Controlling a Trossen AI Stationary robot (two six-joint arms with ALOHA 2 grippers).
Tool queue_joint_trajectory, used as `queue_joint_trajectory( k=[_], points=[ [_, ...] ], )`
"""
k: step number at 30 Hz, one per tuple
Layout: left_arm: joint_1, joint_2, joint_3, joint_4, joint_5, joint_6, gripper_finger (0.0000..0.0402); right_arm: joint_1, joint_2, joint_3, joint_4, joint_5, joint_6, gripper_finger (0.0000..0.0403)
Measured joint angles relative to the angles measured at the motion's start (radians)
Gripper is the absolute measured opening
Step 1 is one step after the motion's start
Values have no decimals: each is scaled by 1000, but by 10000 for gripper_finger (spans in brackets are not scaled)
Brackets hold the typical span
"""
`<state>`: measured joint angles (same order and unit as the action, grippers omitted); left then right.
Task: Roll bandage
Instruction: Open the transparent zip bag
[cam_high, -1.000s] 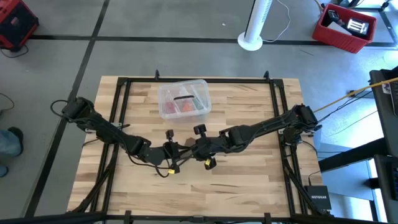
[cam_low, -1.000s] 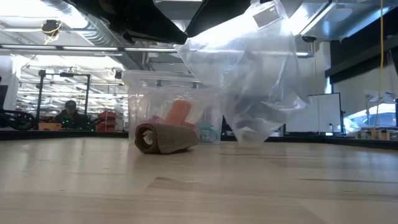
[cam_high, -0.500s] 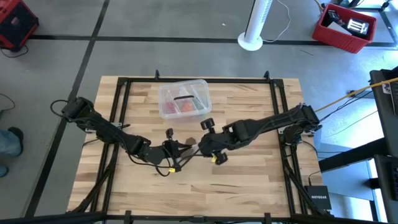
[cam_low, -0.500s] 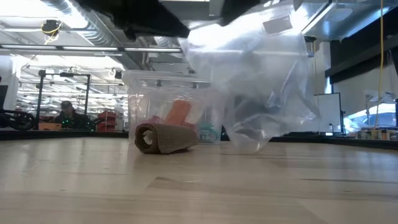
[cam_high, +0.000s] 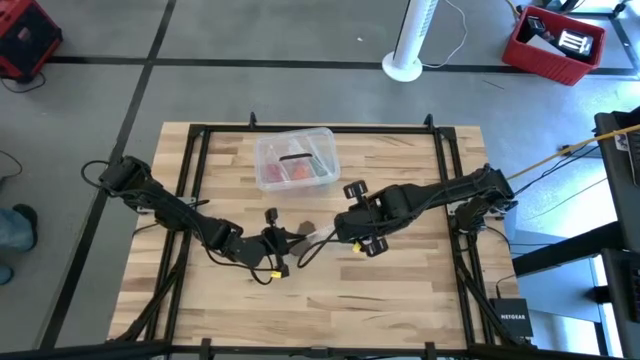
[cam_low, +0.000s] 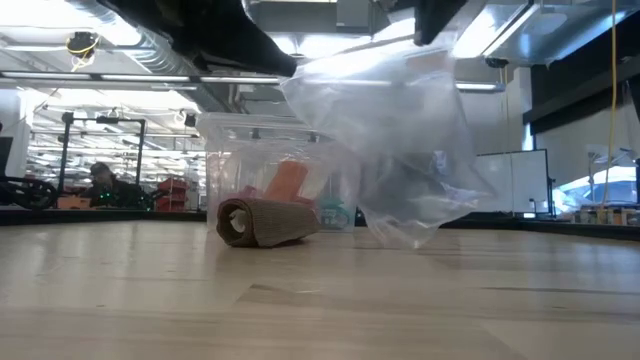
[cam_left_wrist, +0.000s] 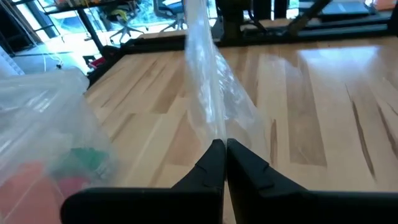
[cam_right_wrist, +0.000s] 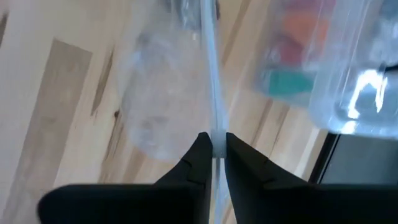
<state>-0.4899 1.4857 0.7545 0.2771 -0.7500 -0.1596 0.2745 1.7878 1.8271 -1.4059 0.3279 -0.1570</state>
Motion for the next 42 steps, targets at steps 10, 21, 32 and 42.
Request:
queue_joint_trajectory(
  k=[10, 21, 32, 42],
  points=[
    [-2, 1, -3, -13, 6, -17, 0, -1, -3, 0, -91, 104, 74, 104],
    [-1, 1, -3, -5, 2, -16, 0, 0, -28, 108, -150, 184, 43, 211],
    [-1, 1, -2, 22, 2, -17, 0, 78, -102, -79, 327, -82, -67, 239],
    [0, 1, -2, 23, 2, -24, 0, 98, -106, -278, 484, -42, -91, 214]
  ],
)
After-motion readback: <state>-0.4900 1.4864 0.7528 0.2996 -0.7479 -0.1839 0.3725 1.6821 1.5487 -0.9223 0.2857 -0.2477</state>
